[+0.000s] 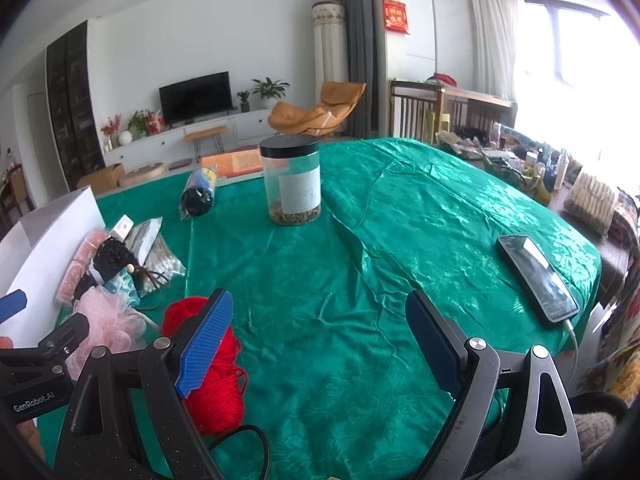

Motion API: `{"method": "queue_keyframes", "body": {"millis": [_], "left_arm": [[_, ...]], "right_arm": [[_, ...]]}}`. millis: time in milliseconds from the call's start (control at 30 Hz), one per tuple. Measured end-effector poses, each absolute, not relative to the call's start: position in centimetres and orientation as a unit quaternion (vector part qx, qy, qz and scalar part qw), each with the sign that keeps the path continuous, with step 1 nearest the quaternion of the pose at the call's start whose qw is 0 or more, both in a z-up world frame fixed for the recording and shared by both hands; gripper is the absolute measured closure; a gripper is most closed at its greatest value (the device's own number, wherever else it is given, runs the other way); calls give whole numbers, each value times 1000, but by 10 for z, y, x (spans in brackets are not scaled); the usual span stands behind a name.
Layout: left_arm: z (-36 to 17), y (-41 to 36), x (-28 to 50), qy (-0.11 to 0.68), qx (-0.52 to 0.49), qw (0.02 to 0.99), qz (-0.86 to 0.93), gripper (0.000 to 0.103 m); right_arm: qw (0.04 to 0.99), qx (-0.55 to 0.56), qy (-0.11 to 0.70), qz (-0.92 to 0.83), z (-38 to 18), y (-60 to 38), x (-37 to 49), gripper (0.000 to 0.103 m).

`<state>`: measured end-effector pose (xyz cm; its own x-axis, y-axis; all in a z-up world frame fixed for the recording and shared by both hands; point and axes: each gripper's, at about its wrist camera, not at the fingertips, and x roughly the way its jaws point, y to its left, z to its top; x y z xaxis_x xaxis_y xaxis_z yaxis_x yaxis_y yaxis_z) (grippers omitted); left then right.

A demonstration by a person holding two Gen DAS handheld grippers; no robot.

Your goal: Organize soft objects

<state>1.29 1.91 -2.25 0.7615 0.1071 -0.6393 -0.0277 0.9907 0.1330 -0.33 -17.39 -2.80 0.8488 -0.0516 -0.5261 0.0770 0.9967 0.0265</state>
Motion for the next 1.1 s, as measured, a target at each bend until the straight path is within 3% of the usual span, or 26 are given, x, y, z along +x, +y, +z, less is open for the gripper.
{"method": "queue_keyframes", "body": {"millis": [1100], "left_arm": [[-33, 21, 17, 357, 75, 930, 52, 0]], "right_arm": [[960, 23, 275, -34, -28, -173, -2, 13]]}}
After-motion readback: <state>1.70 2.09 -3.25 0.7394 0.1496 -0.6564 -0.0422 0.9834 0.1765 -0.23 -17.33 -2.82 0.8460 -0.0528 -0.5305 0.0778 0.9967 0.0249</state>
